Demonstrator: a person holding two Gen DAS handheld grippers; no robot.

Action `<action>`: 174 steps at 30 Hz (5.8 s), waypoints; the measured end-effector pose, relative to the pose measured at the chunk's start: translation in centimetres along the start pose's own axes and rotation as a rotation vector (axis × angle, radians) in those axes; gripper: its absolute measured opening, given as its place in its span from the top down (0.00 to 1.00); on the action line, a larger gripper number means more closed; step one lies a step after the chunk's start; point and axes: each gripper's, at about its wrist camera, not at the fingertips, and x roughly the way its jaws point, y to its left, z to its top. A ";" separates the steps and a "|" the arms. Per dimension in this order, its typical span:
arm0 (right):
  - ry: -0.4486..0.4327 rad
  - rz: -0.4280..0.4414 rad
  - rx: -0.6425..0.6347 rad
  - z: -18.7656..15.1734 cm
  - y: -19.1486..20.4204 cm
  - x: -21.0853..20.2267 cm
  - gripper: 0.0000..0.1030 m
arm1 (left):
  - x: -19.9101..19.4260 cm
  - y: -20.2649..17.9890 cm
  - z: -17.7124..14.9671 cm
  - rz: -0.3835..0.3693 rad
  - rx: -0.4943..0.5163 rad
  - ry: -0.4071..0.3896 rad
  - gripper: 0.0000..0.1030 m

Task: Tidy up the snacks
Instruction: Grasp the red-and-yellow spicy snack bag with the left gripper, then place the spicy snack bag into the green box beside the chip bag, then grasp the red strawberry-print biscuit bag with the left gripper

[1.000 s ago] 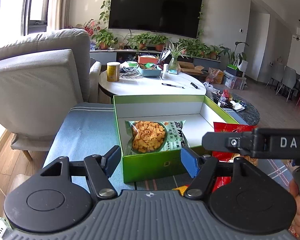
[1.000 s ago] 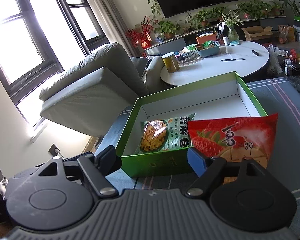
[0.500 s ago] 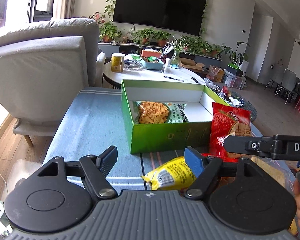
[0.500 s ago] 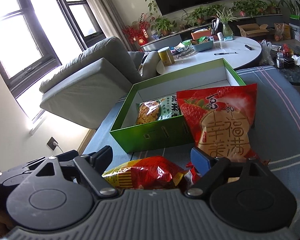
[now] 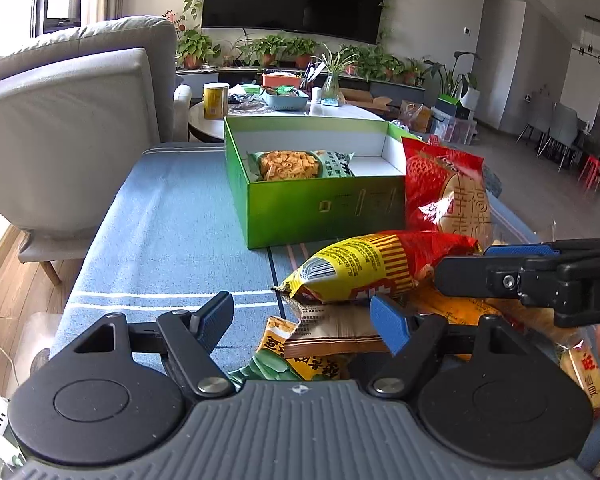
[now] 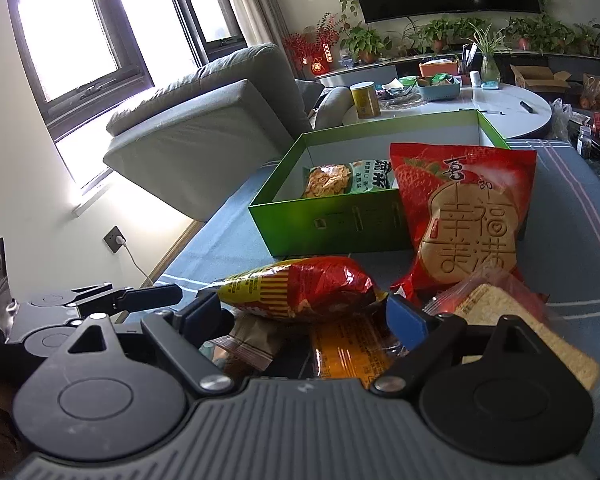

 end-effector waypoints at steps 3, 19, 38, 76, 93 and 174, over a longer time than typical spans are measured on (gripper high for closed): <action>0.010 -0.005 -0.019 -0.2 0.2 0.3 0.34 | 0.6 -0.1 0.2 0.020 0.009 0.004 0.29; 0.012 -0.036 -0.004 0.7 -1.2 2.2 0.34 | 3.1 1.0 2.5 0.088 -0.029 0.000 0.29; 0.019 0.020 0.108 3.1 -2.8 4.6 0.34 | 6.2 1.3 3.6 0.052 -0.056 0.021 0.29; -0.084 0.025 0.064 7.0 -0.5 3.3 0.35 | 2.7 -2.2 7.2 -0.039 0.055 -0.167 0.29; -0.083 0.030 0.074 13.1 -3.0 6.4 0.35 | 7.2 -1.2 13.7 -0.040 0.053 -0.157 0.29; -0.001 -0.063 0.305 4.0 -12.7 2.1 0.34 | 11.4 -12.6 6.8 -0.221 0.190 0.106 0.28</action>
